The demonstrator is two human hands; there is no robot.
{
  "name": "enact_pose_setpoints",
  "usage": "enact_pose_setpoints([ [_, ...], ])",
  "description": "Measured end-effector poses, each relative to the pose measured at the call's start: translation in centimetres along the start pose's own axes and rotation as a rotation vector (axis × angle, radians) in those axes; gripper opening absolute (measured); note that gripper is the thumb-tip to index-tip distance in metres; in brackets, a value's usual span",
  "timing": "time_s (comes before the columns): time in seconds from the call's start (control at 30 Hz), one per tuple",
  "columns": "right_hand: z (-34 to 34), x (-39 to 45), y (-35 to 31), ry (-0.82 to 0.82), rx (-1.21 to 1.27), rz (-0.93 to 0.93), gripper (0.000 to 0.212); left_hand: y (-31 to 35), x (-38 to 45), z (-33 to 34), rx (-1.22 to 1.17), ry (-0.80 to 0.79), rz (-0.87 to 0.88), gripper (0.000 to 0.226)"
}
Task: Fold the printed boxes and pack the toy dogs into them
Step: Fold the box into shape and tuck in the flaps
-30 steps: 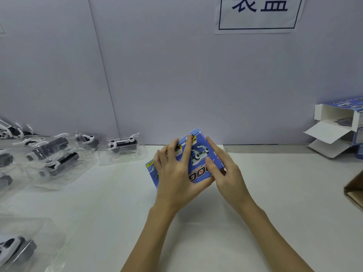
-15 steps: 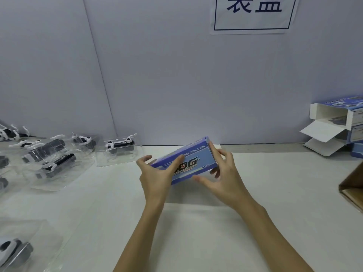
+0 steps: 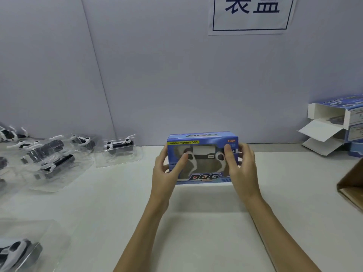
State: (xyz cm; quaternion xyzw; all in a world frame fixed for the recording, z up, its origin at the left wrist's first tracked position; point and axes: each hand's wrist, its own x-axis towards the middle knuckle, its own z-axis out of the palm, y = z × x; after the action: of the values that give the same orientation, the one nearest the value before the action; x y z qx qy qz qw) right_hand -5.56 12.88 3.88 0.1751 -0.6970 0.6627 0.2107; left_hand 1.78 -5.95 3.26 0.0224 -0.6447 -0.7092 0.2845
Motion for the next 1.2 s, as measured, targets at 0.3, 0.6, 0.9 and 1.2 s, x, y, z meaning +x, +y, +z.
enact_pose_setpoints([
  [0.3, 1.8, -0.9, 0.7, -0.241, 0.19, 0.154, 0.045, -0.8, 0.9, -1.2, -0.259, 0.059, -0.183, 0.05],
  [0.6, 0.8, -0.4, 0.5, -0.3, 0.272, 0.322, 0.031, -1.5, 1.2, -1.9, -0.251, 0.066, -0.192, 0.039],
  [0.9, -2.9, 1.4, 0.1, -0.522, -0.012, 0.464, 0.066, -1.6, 1.4, -1.8, -0.165, -0.009, -0.199, 0.035],
  [1.2, -6.9, 3.2, -1.9, -0.174, 0.219, 0.451, 0.066, -2.9, 1.9, -2.0, -0.21, 0.209, -0.265, 0.055],
])
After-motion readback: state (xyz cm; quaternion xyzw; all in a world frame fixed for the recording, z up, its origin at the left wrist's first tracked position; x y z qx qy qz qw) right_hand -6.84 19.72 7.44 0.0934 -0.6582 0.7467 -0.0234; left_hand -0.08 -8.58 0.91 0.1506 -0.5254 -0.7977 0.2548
